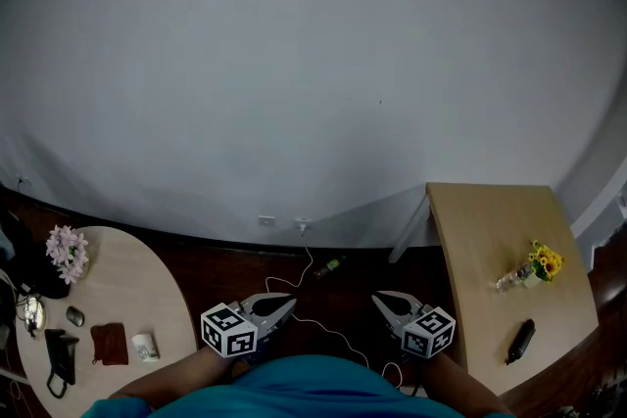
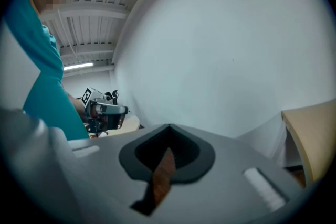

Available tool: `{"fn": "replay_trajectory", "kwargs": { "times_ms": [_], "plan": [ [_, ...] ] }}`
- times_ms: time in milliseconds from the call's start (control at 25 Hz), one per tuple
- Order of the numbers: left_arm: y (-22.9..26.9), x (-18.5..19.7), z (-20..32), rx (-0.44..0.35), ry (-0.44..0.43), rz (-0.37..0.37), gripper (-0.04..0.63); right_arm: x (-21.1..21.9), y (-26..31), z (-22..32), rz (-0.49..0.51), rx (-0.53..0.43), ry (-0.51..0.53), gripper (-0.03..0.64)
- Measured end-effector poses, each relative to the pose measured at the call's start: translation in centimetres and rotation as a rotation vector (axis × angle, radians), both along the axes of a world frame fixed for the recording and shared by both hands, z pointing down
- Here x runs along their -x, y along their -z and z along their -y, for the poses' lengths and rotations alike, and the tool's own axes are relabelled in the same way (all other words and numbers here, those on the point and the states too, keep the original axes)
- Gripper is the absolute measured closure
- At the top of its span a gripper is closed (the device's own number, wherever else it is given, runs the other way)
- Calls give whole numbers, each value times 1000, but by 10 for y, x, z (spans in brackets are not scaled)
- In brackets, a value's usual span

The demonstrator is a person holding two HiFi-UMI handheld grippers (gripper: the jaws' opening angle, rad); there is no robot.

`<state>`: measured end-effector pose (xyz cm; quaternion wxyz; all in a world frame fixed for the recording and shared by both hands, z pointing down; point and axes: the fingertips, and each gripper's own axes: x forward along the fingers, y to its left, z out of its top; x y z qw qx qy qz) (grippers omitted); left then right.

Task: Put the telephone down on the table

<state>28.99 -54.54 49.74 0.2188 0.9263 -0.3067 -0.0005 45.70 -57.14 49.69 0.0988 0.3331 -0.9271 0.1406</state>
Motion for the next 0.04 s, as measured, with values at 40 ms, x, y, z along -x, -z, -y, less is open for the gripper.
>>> {"fn": "replay_trajectory", "kwargs": {
  "times_ms": [40],
  "plan": [
    [0,0,1,-1,0,0,589,0,0,1,0,-1,-1,615]
  ]
}}
